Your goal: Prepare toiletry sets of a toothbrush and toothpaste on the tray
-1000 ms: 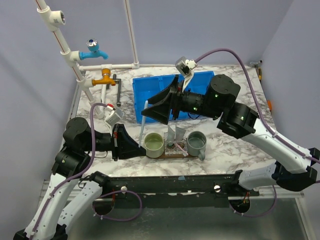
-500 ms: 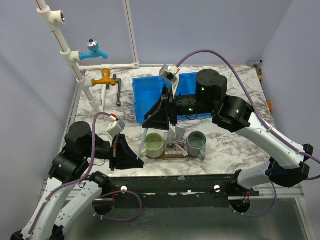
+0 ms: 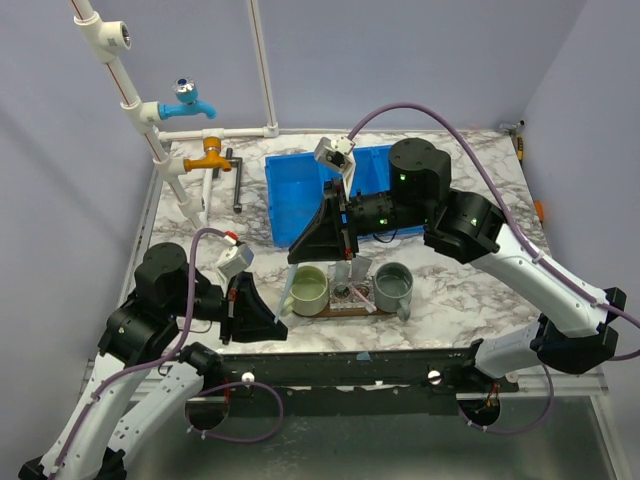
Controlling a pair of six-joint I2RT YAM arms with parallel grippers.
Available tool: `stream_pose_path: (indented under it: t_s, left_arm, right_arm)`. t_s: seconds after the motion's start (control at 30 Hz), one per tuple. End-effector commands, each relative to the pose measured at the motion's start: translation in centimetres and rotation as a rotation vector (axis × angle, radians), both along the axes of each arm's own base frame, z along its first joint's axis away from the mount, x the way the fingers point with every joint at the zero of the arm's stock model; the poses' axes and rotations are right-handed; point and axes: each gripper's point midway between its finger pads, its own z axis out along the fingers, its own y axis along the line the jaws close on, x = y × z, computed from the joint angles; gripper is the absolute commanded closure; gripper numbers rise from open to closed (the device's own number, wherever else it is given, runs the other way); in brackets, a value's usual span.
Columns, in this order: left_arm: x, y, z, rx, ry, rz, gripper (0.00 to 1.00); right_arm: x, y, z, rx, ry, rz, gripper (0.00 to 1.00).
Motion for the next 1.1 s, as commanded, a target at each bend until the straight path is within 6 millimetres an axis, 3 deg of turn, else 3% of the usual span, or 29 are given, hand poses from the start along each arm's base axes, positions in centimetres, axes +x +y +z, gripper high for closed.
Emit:
stream_pose_path:
  t_s: [0.0, 0.13, 0.3, 0.63, 0.87, 1.07]
  left_arm:
    - [0.9, -0.2, -0.1, 0.017, -0.010, 0.041, 0.75]
    - [1.4, -0.2, 0.6, -0.002, -0.037, 0.075, 0.45]
    - [2.8, -0.6, 2.2, -0.080, -0.066, 0.168, 0.36]
    - [5.9, -1.2, 5.3, -0.273, 0.002, 0.342, 0.28]
    - [6.7, -0.4, 9.8, -0.469, 0.004, 0.415, 0.28]
    - [7.0, 1.5, 14.1, -0.674, -0.009, 0.501, 0.28]
  right_arm:
    - [-0.2, -0.3, -0.3, -0.015, 0.006, 0.004, 1.00]
    - [0.7, -1.0, 0.2, 0.008, -0.023, -0.075, 1.00]
    - [1.8, -2.7, 1.5, 0.093, -0.064, -0.205, 1.00]
    - [2.4, -6.9, 6.3, 0.359, -0.086, -0.390, 1.00]
    - [3.2, -9.0, 9.0, 0.522, -0.048, -0.494, 1.00]
    - [3.9, -10.4, 9.7, 0.655, 0.017, -0.561, 1.00]
